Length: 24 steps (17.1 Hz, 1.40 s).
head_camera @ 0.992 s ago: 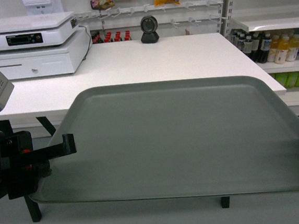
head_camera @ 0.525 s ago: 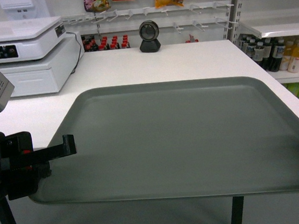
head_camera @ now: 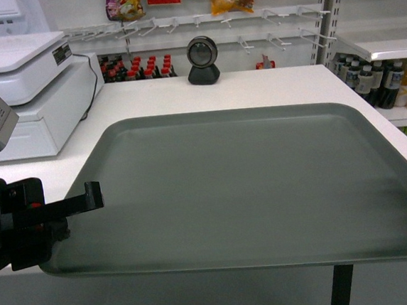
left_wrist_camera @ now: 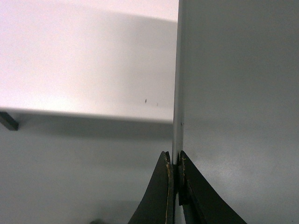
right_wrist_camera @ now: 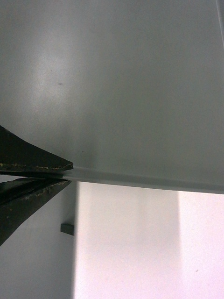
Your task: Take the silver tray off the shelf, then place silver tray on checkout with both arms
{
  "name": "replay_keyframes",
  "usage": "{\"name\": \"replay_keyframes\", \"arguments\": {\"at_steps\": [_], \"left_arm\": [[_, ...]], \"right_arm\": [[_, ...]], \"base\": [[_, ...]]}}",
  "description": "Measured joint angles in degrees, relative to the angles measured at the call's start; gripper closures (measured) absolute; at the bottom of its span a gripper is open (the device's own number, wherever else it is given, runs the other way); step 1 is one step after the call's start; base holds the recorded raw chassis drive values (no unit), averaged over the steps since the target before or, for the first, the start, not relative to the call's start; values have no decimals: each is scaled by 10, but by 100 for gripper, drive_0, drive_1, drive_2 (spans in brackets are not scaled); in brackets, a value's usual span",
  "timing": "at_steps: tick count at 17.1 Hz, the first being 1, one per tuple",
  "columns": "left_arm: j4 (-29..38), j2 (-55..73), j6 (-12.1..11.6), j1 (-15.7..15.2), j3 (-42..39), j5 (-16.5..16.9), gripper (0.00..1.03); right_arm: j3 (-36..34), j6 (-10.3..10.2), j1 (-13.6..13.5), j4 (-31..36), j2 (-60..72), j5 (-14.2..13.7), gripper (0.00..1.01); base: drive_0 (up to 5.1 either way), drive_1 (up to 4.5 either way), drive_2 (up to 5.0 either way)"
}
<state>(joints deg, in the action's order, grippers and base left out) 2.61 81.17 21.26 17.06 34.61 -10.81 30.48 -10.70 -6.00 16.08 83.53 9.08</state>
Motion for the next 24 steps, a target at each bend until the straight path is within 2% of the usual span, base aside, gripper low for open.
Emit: {"name": "replay_keyframes", "arguments": {"at_steps": [5,13,14,15,16,19,21,24], "left_arm": [[0,0,0,0,0,0,100],[0,1,0,0,0,0,100],[108,17,-2,0,-27,-38,100],[207,112,-18,-46,19,-2,100],[209,180,-31,-72,86,50,100],[206,234,-37,-95,136,101,100],[191,263,-37,-101,167,111,100],[174,314,-35,-102,215,122,100]], "right_arm": [[0,0,0,-1,0,0,99],[1,0,0,0,0,0,99],[-8,14,14,76,21,61,99],[58,30,23,104,99,149,99],[126,28,23,65,160,171,98],[188,29,23,27,216,186,98],[222,34,23,8,249,186,98],[284,57,22,-15,310,175,98]], "base": [[5,438,-428],[0,0,0],[0,0,0],[0,0,0],[0,0,0],[0,0,0],[0,0,0],[0,0,0]]}}
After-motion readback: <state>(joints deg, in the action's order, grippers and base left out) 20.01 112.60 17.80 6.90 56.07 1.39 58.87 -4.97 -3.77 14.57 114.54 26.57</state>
